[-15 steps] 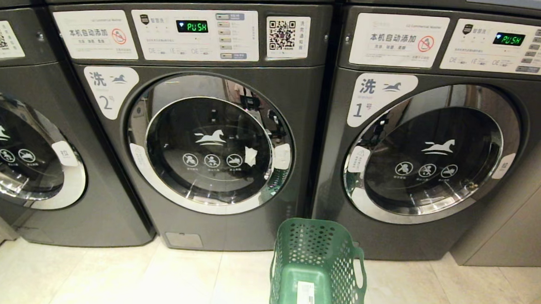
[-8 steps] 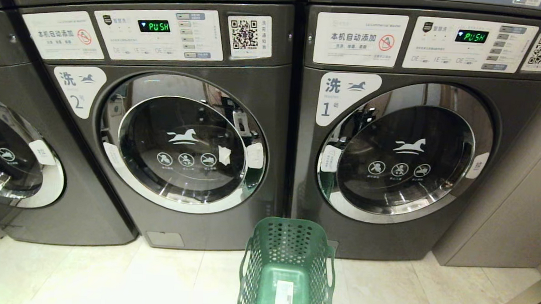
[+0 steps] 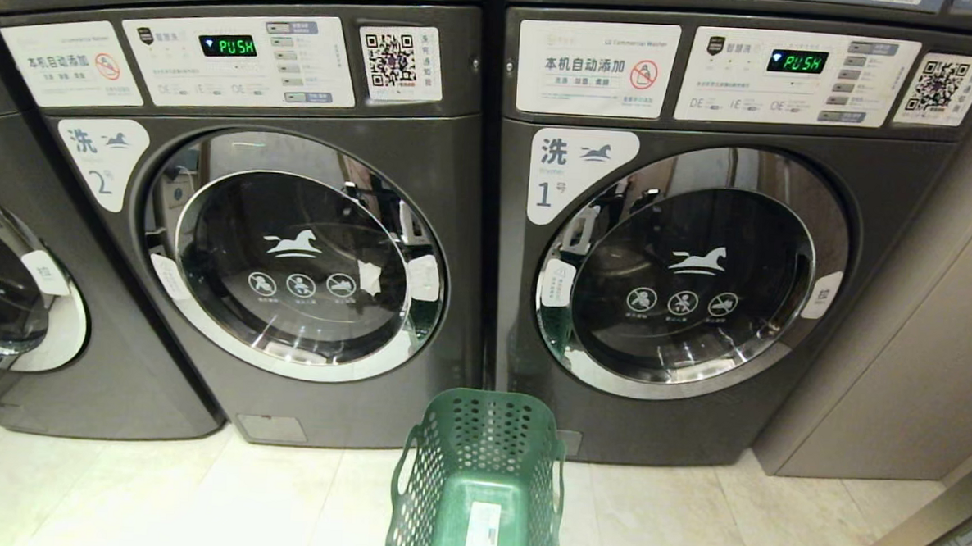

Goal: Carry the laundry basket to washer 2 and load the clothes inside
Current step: Press the washing machine switch

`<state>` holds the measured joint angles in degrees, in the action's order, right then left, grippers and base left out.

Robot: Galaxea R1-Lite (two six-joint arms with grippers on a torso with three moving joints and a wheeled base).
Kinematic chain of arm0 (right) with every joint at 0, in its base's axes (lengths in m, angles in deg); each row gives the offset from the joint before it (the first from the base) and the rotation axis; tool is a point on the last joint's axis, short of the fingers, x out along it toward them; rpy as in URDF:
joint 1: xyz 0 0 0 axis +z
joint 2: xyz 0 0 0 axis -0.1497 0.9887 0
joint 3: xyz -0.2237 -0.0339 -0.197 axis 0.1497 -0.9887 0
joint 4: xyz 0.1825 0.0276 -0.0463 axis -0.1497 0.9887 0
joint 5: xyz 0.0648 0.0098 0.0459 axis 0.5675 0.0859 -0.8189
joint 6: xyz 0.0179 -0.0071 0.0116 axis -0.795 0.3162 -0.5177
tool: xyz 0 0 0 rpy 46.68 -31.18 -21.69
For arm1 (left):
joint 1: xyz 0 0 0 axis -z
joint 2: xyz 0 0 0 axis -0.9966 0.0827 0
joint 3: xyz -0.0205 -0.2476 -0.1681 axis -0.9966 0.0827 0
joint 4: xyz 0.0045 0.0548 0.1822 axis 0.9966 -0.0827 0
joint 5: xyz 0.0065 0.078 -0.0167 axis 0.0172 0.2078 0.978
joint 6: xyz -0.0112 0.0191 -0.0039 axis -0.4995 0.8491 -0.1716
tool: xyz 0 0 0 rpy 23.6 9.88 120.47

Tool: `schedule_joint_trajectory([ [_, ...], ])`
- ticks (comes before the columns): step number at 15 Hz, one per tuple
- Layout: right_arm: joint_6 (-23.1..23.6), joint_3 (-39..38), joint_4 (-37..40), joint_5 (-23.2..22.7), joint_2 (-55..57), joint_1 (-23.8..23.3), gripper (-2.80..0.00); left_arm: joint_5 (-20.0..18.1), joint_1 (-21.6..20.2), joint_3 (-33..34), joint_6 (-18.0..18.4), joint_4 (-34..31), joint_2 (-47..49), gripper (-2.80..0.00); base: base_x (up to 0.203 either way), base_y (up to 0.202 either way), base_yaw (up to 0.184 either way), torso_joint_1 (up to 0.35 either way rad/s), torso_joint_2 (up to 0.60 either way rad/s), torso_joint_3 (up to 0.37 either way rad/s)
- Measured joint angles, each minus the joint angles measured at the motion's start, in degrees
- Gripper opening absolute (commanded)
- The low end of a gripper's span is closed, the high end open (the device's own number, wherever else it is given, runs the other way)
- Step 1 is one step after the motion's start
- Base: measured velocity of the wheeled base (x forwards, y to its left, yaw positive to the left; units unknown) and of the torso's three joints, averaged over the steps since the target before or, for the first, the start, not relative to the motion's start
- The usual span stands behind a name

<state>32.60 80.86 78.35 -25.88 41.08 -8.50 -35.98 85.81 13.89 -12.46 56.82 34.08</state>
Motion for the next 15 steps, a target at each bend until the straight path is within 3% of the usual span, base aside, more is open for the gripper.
schedule_joint_trajectory([
  [5, -0.04, 0.0, 0.0, -0.02, 0.0, 0.05, -2.8, 0.0, -0.04, 0.0, 0.04, -0.01, 0.0, -2.8, 0.019, 0.0, 0.0, 0.0, 0.0, 0.0],
  [13, -0.06, 0.0, 0.0, -0.01, 0.0, 0.05, -2.8, 0.03, -0.03, 0.01, -0.14, 0.04, 0.0, -2.8, 0.186, 0.0, -0.001, 0.004, 0.0, 0.003],
  [15, -0.12, 0.0, 0.0, 0.0, 0.0, 0.05, -2.8, 0.02, -0.02, 0.02, -0.17, 0.05, 0.0, -2.8, 0.044, 0.0, 0.001, 0.009, 0.0, 0.0],
])
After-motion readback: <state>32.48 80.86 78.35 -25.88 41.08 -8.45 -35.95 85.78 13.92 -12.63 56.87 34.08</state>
